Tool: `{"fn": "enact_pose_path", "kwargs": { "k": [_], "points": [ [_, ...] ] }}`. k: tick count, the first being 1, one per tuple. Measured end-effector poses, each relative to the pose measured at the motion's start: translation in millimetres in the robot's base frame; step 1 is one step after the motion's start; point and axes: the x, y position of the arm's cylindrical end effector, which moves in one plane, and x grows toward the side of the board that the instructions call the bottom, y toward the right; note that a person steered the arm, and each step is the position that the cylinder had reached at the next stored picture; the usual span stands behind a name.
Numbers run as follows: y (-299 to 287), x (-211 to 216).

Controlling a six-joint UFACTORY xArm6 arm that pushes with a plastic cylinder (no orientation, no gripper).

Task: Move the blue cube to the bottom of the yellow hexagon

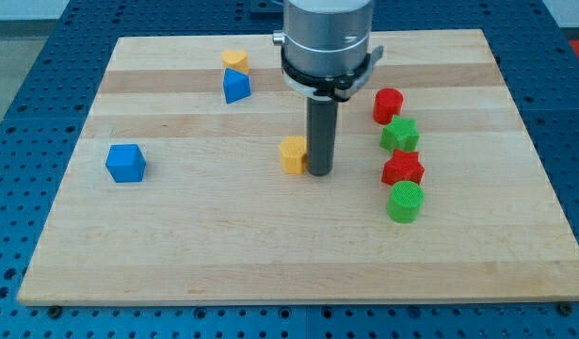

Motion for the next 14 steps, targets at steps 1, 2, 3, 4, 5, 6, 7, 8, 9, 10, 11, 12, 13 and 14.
{"fn": "enact_pose_path", "kwargs": {
  "k": [1,2,3,4,5,6,7,8,9,10,11,12,13,14],
  "points": [
    [-16.8,-20.1],
    [-31.9,-35.5],
    [-46.4,-47.2],
    [-60.3,-56.8],
    [-65.5,-58.8],
    [-50.8,-24.0],
    [-72.8,10.5],
    [-86.1,19.1],
    [-91.2,8.9],
    [-91.2,-25.3],
    [-91.3,-39.4],
    [-92.8,-39.4],
    [-92.8,-50.4],
    [-92.8,-50.4]
  ]
}}
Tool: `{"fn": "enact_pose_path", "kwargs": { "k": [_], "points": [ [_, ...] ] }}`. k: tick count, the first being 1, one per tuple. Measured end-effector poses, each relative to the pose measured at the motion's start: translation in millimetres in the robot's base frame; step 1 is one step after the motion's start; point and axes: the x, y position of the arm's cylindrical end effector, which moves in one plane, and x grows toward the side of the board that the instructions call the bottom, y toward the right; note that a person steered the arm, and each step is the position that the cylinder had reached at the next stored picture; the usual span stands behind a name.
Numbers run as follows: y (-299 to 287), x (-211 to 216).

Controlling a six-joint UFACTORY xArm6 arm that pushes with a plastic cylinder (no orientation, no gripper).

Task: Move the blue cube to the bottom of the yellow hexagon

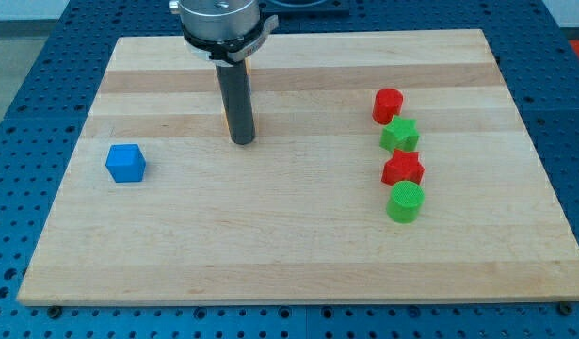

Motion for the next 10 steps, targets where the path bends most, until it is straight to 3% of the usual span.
{"fn": "enact_pose_path", "kwargs": {
  "k": [3,5,7,10],
  "points": [
    [48.3,8.4],
    [39.7,16.9],
    [-53.3,72.3],
    [-164.1,102.4]
  ]
}}
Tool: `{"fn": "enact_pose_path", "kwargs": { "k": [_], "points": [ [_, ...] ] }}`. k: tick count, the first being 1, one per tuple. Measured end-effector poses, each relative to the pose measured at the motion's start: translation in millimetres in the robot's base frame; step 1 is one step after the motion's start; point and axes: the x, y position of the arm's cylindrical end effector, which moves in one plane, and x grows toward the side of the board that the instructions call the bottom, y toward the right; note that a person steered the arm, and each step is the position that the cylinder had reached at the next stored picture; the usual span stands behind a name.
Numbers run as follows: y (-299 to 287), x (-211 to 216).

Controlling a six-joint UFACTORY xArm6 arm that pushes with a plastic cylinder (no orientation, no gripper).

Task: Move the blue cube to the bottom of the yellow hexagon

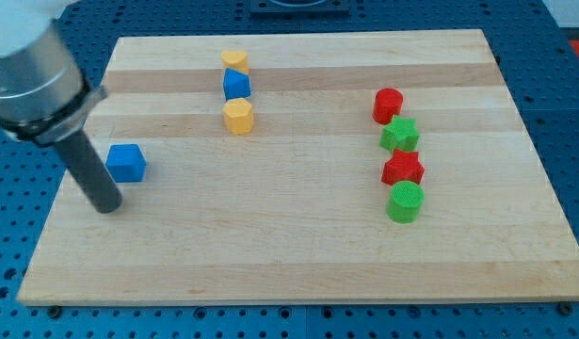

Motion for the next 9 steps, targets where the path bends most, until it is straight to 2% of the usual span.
{"fn": "enact_pose_path", "kwargs": {
  "k": [2,3,6,7,9],
  "points": [
    [-14.6,-37.7],
    [-6.9,-37.7],
    [112.0,-37.7],
    [105.9,-28.4],
    [38.7,1.0]
  ]
}}
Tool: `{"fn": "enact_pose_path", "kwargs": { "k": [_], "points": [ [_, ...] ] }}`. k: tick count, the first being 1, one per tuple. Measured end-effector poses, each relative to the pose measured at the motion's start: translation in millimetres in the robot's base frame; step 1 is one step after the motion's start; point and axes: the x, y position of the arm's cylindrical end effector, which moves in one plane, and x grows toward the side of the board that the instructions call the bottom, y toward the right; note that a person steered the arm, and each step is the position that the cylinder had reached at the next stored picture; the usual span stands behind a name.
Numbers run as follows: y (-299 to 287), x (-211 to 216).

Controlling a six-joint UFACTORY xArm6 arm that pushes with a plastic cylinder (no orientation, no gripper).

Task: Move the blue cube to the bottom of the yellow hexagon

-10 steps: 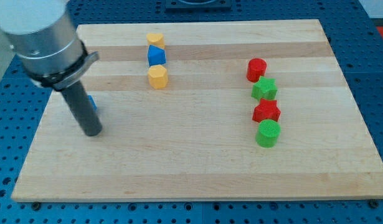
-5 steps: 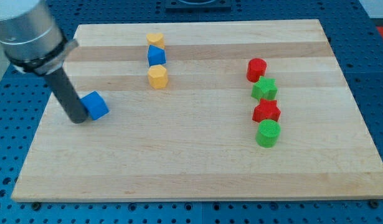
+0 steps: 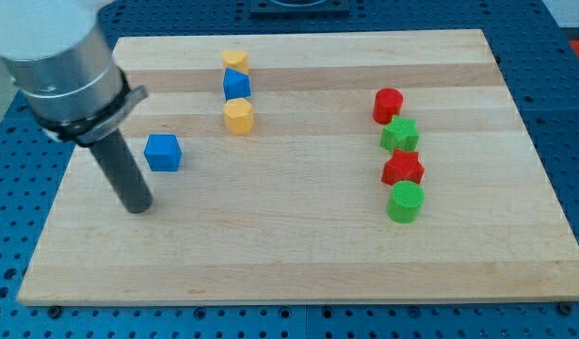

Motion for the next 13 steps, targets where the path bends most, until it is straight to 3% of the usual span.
{"fn": "enact_pose_path", "kwargs": {
  "k": [1,2,3,8,10,12,13],
  "points": [
    [-10.1,-33.1],
    [-12.5,-105.1],
    [-10.0,-105.9],
    [19.6,-47.6],
    [89.1,-56.6],
    [89.8,-51.8],
    [67.4,-0.1]
  ]
}}
